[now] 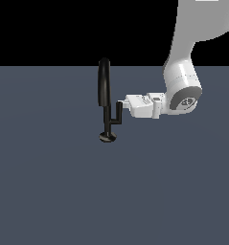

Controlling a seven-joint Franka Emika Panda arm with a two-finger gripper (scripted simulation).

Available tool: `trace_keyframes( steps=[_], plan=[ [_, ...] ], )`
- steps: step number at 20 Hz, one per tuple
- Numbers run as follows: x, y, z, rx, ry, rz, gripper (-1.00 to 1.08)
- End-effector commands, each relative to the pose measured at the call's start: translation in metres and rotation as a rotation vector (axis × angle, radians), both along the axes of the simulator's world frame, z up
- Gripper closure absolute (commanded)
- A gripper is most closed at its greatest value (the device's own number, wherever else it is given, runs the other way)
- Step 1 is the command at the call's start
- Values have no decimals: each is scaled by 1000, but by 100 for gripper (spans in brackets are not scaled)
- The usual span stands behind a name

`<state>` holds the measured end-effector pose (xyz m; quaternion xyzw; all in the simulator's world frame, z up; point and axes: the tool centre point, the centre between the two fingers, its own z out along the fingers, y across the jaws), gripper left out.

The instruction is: Turn on the faucet by rotating a designated handle.

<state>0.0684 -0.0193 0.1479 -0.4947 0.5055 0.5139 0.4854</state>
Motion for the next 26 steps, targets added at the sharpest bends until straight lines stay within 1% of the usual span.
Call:
trace_keyframes(
  steps=[1,12,13,14,26],
  plan=[
    [-6,0,2,0,0,0,108],
    [-33,0,12,1,0,0,108],
    [-33,0,12,1,0,0,108],
    [-28,0,12,-3,-5,-4,108],
    [-70,-1,-4,0,-2,-1,108]
  ],
)
